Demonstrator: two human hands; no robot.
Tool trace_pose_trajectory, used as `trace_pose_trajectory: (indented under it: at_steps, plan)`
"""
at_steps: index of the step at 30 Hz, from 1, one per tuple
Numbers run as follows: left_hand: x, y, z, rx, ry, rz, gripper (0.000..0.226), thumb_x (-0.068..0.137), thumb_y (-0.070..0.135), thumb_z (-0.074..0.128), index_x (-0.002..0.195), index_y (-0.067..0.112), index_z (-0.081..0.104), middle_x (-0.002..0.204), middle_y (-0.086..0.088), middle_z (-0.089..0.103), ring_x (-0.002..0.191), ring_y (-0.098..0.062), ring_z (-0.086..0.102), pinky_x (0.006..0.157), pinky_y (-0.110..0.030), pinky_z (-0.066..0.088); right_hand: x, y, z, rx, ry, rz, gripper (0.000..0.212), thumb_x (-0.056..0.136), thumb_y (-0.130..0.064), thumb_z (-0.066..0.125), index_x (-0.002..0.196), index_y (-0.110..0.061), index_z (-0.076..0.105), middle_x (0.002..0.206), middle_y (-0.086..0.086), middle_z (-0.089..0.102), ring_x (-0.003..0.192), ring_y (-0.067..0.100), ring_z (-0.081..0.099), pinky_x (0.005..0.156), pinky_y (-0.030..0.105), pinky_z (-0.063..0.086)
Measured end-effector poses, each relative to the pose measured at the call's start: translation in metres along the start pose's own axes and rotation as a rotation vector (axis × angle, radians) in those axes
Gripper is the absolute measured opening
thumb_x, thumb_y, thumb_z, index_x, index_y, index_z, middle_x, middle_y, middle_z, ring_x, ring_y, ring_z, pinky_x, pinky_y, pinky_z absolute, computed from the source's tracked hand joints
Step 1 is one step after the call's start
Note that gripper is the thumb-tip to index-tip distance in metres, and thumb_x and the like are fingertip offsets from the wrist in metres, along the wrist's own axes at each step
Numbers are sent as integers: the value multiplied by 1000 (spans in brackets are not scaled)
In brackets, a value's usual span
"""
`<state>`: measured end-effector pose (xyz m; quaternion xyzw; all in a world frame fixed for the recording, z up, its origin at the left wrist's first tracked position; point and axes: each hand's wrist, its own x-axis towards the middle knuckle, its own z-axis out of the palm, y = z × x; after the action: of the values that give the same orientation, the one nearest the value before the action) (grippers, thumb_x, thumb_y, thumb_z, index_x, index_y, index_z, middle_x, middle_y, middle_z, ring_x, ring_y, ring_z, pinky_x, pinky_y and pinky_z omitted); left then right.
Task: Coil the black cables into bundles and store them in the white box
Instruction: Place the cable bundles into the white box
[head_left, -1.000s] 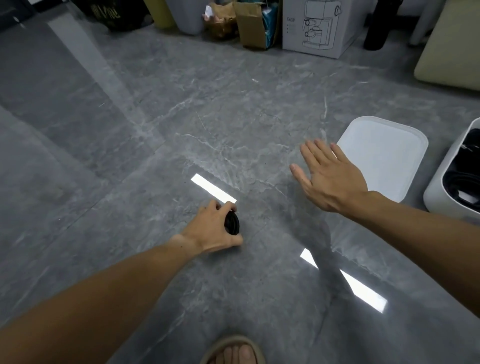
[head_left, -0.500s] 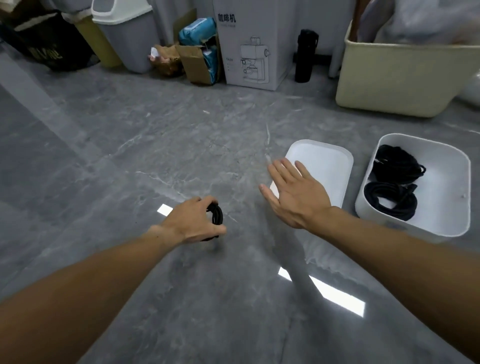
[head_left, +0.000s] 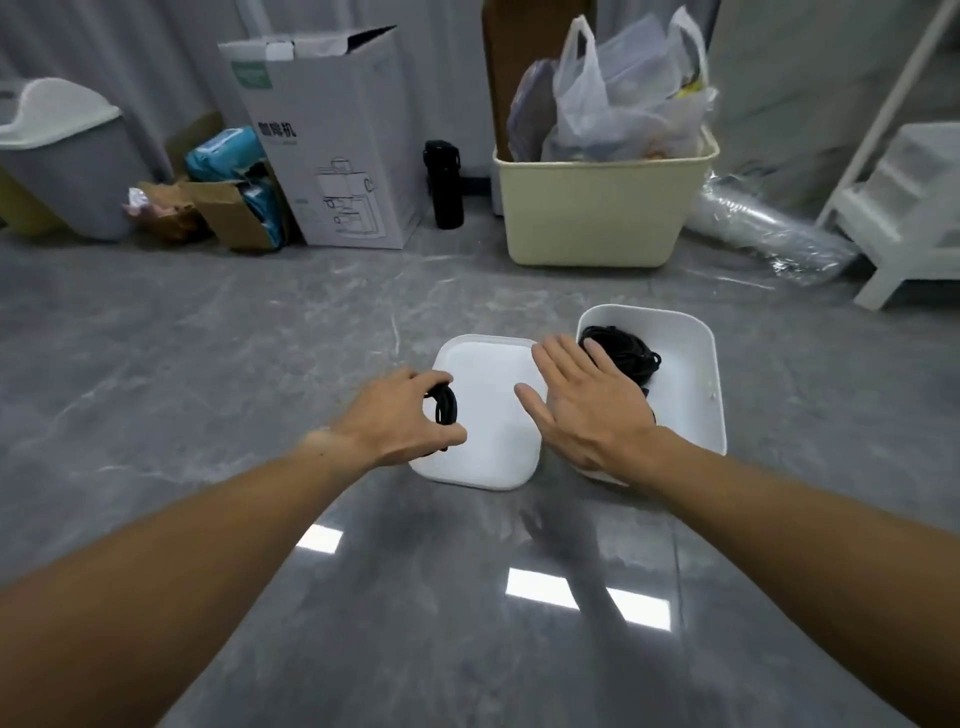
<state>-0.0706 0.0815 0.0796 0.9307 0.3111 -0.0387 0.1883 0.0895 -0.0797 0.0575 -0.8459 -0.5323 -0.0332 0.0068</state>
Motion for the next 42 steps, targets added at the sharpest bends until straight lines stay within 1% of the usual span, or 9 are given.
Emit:
trace_pose_trajectory:
  at_steps: [3, 6, 8, 12, 16, 21, 31, 36, 42]
  plan:
    - [18, 28, 6, -43, 12, 58, 71, 74, 46, 69, 140, 33, 49, 137, 6, 47, 126, -14, 47, 99, -25, 39, -10, 28, 2, 16, -32, 79, 70, 102, -51, 8, 158, -10, 12, 166, 3, 14, 153, 17, 4, 124, 36, -3]
    - [31, 56, 12, -66, -12, 98, 75, 67, 51, 64, 138, 35, 51, 137, 7, 46, 129, -18, 45, 103, -32, 44, -20, 57, 3, -2, -43, 146, 68, 104, -50, 12, 159, -9, 11, 168, 4, 10, 154, 17, 1, 123, 36, -4]
    - [39, 75, 16, -76, -24, 122, 73, 61, 55, 59, 131, 37, 55, 132, 8, 47, 125, -21, 46, 99, -33, 46, -27, 75, 3, -20, -65, 191, 68, 104, -50, 11, 159, -10, 9, 168, 3, 8, 154, 17, -1, 124, 37, -4]
    - [55, 107, 26, -18, -20, 199, 62, 67, 57, 64, 126, 40, 57, 128, 5, 52, 119, -21, 50, 88, -25, 36, -41, 100, 5, -21, -85, 251, 68, 104, -50, 10, 159, -9, 8, 168, 3, 7, 154, 16, -2, 124, 36, -4]
    - [69, 135, 38, -30, -50, 251, 77, 73, 55, 67, 145, 37, 44, 139, -1, 46, 131, -26, 40, 109, -36, 37, -52, 115, 9, 21, -86, 292, 68, 105, -50, 12, 159, -9, 10, 168, 4, 8, 154, 16, -1, 123, 35, -4]
    - [81, 162, 59, 18, -56, 299, 77, 79, 49, 70, 149, 35, 39, 147, -2, 35, 132, -32, 33, 110, -36, 31, -57, 127, 18, 18, -133, 311, 68, 104, -50, 8, 159, -10, 4, 168, 4, 3, 154, 17, -4, 124, 37, -5]
    - [95, 166, 98, 69, -128, 284, 79, 78, 54, 65, 149, 31, 38, 147, -1, 38, 139, -27, 26, 112, -38, 32, -61, 129, 38, 16, -124, 293, 67, 104, -49, 9, 159, -10, 8, 167, 3, 9, 154, 17, 0, 124, 37, -3]
    - [98, 167, 116, 147, -134, 194, 73, 87, 59, 52, 149, 24, 36, 148, -8, 37, 142, -31, 25, 112, -40, 31, -57, 126, 47, 23, -150, 278, 69, 104, -50, 7, 159, -9, 5, 168, 4, 5, 154, 18, -3, 125, 39, -3]
    - [96, 173, 127, 211, -83, 161, 57, 97, 55, 38, 140, 20, 43, 144, -10, 41, 134, -40, 31, 111, -44, 26, -54, 122, 55, 10, -153, 266, 68, 105, -49, 8, 159, -8, 6, 168, 3, 7, 154, 17, -2, 124, 38, -3]
